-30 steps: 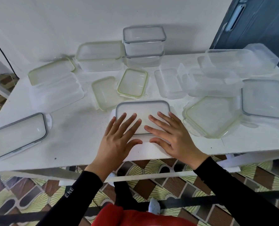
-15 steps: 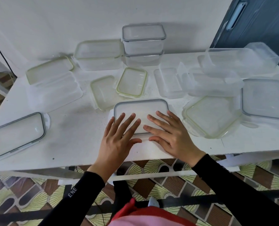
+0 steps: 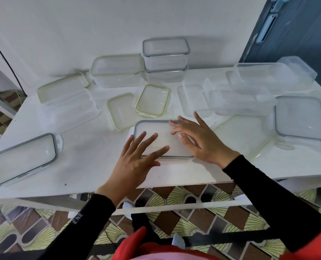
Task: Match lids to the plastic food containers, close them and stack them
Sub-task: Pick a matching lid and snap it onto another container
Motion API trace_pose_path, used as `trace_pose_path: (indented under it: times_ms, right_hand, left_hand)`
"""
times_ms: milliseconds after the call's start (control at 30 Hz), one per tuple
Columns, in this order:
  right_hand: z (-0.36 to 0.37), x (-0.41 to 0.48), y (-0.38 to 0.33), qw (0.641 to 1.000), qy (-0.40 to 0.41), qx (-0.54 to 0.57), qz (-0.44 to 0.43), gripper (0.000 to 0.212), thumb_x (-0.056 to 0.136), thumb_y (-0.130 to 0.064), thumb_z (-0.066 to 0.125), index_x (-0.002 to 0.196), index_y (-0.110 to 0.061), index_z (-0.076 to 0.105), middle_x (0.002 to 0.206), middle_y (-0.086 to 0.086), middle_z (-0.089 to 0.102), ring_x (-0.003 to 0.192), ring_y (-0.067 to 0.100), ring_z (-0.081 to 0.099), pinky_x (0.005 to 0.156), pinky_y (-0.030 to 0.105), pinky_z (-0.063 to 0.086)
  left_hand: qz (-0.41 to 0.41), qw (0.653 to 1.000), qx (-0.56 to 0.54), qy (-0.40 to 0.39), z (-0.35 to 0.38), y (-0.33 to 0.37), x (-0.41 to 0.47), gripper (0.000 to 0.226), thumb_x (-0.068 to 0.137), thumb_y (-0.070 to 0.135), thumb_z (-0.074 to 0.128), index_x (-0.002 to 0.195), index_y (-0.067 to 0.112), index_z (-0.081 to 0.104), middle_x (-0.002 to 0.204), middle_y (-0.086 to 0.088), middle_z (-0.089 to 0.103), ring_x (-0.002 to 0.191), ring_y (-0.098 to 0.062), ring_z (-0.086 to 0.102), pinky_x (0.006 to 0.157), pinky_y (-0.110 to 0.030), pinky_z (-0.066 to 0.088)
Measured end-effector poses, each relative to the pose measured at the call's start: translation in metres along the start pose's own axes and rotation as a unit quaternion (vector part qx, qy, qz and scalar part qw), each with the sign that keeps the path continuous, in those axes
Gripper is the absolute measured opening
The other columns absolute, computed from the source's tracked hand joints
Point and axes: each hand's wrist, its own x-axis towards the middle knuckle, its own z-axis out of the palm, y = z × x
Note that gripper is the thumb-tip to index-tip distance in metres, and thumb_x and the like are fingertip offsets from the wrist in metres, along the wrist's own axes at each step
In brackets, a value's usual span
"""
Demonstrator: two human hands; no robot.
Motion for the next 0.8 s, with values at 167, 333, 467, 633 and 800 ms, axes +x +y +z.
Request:
trace_pose_path:
  times_ms: [167, 333, 467, 633, 800]
  right_hand:
    - [-0.004, -0.034, -0.011, 0.994, 0.083, -0.074, 0.009, 0.036, 0.096, -0.041, 0.043, 0.120, -0.031, 0.067, 0.134, -0.011, 0.060, 0.117, 0.015, 0.055, 0.099, 0.040, 0.034]
    - [0.016, -0.061, -0.034, 0.991, 0.064, -0.116, 0.007, 0.046, 0.093, -0.063, 0.042, 0.133, -0.044, 0.054, 0.129, 0.002, 0.053, 0.126, 0.022, 0.045, 0.114, 0.050, 0.020]
    - [0.034, -0.067, -0.040, 0.994, 0.043, -0.096, -0.010, 0.051, 0.097, -0.054, 0.043, 0.145, -0.036, 0.043, 0.151, 0.010, 0.037, 0.149, 0.023, 0.018, 0.121, 0.053, 0.006]
    - [0.041, -0.066, -0.040, 0.994, 0.035, -0.091, -0.049, 0.050, 0.102, -0.036, 0.042, 0.149, -0.017, 0.039, 0.160, 0.002, 0.027, 0.150, 0.018, 0.016, 0.122, 0.045, 0.015]
    - [0.043, -0.065, -0.038, 0.993, 0.048, -0.097, -0.053, 0.050, 0.102, -0.034, 0.044, 0.147, -0.015, 0.042, 0.158, 0.002, 0.032, 0.149, 0.017, 0.021, 0.122, 0.042, 0.017]
  left_hand:
    - [-0.053, 0.996, -0.047, -0.050, -0.023, -0.010, 0.003, 0.044, 0.100, 0.047, 0.029, 0.141, 0.043, 0.045, 0.158, 0.008, 0.029, 0.150, -0.015, 0.014, 0.120, -0.050, 0.015]
    - [-0.144, 0.985, -0.066, -0.070, -0.024, -0.002, 0.009, 0.061, 0.088, 0.076, 0.025, 0.142, 0.049, 0.038, 0.161, 0.014, 0.014, 0.150, -0.009, 0.002, 0.122, -0.045, 0.010]
    - [-0.164, 0.979, -0.104, -0.061, -0.021, -0.001, 0.011, 0.056, 0.091, 0.066, 0.031, 0.144, 0.049, 0.035, 0.162, 0.012, 0.011, 0.151, -0.013, 0.003, 0.120, -0.041, 0.014]
    - [-0.096, 0.978, -0.179, 0.045, -0.006, 0.030, 0.007, 0.042, 0.098, 0.034, 0.046, 0.134, 0.017, 0.058, 0.145, 0.001, 0.051, 0.139, -0.014, 0.039, 0.112, -0.037, 0.037]
    - [-0.039, 0.988, -0.150, -0.025, 0.003, 0.025, -0.006, 0.072, 0.093, 0.054, 0.049, 0.150, 0.014, 0.033, 0.160, 0.001, 0.025, 0.150, -0.016, 0.013, 0.122, -0.029, 0.009]
